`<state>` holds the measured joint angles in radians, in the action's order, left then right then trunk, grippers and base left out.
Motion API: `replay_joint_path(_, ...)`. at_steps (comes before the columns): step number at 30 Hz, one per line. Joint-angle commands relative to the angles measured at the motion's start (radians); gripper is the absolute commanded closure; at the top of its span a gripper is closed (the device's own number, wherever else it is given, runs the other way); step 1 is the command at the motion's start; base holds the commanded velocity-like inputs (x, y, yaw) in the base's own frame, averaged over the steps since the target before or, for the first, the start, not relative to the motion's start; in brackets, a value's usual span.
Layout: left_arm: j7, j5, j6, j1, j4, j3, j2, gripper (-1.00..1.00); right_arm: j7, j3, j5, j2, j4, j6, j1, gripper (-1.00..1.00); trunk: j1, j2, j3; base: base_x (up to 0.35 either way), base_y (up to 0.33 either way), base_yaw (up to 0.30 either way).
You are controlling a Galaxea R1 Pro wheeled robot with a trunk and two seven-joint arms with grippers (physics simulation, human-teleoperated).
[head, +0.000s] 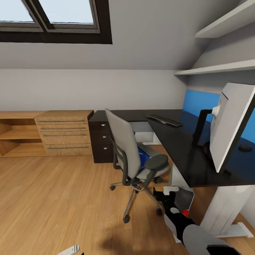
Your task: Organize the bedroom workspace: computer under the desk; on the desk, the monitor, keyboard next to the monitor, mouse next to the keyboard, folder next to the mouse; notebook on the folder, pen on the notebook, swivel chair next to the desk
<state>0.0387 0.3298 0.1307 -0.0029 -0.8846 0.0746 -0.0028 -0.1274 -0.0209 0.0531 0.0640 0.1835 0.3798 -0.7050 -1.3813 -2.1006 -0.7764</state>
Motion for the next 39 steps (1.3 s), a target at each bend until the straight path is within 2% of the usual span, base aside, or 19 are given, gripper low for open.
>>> replay_joint_path(1,0.002,0.01,0.006,0.0,-0.002,0.001,0.0,-1.0,-0.005,-0.002,0.005,0.0,-0.001,0.003,-0.001,-1.0,0.0,0.0,-0.001,0.124,0.0,0.0)
replay_joint_path(14,0.001,0.009,0.006,0.0,-0.002,0.001,0.0,-1.0,-0.007,-0.007,0.003,-0.003,0.001,0.004,-0.001,-1.0,0.0,0.0,-0.001,0.103,-0.014,0.0)
replay_joint_path(22,0.001,0.011,0.006,0.0,-0.002,0.001,0.0,-1.0,-0.077,-0.01,0.001,-0.005,0.002,0.01,-0.001,-1.0,0.0,0.0,-0.001,0.044,-0.049,0.0)
replay_joint_path(39,0.001,0.011,0.006,0.0,-0.002,0.001,0.0,-1.0,-0.089,-0.007,0.0,0.002,-0.001,0.035,-0.001,-1.0,0.0,0.0,-0.001,0.068,-0.003,0.0)
